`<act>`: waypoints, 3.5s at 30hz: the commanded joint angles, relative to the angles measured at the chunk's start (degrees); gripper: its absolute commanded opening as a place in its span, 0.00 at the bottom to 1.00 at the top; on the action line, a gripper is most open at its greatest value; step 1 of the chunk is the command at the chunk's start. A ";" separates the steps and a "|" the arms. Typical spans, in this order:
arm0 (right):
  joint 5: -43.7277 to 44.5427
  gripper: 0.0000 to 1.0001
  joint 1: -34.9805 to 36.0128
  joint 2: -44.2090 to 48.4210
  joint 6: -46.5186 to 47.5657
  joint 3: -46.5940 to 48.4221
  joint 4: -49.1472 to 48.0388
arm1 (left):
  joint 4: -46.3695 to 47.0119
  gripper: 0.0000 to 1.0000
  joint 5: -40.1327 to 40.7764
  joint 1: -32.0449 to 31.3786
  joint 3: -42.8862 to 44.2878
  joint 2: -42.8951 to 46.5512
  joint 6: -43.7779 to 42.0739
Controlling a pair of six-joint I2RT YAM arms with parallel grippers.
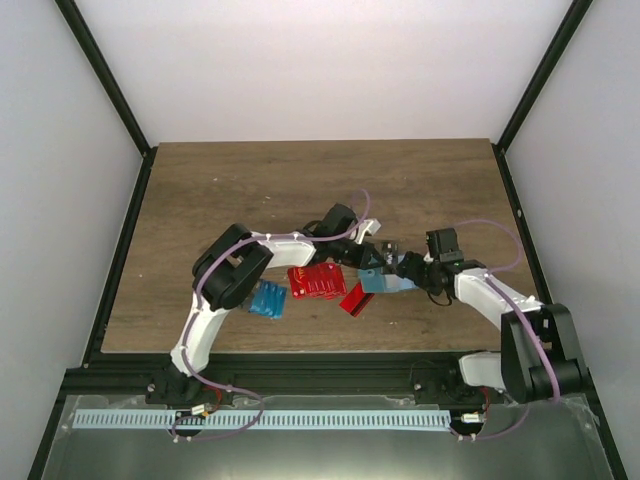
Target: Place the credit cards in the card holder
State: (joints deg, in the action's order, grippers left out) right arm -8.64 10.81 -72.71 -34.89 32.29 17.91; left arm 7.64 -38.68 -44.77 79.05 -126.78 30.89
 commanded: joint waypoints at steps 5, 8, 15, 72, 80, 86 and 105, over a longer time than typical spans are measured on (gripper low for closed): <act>-2.23 0.65 -1.15 -4.49 -0.61 -2.98 -6.13 | -4.84 0.04 2.56 0.42 -1.84 3.85 -3.50; -1.58 0.61 -1.16 -5.36 -1.73 -4.03 -6.42 | -6.91 0.04 4.11 0.35 -2.05 4.90 -4.27; -1.79 0.52 -1.14 -5.14 -3.23 -5.43 -6.03 | -10.35 0.04 8.43 0.08 -2.90 5.99 -5.06; -21.69 0.57 2.07 7.19 3.86 -1.29 -8.99 | -14.20 0.04 17.09 0.19 -17.91 19.65 -8.26; -24.27 0.57 3.56 0.59 3.87 -1.50 -13.77 | -14.76 0.04 17.52 0.13 -17.79 19.67 -8.64; -23.44 0.57 3.86 -2.05 3.77 -2.19 -15.12 | -14.84 0.04 17.67 0.16 -17.71 19.65 -9.00; -28.43 0.51 6.27 -3.77 3.28 -4.50 -20.07 | -17.16 0.04 18.12 0.13 -15.94 23.08 -8.91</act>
State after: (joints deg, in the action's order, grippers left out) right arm -33.69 15.92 -76.34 -31.97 27.90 1.15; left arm -7.20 -22.02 -44.66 61.39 -105.78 22.28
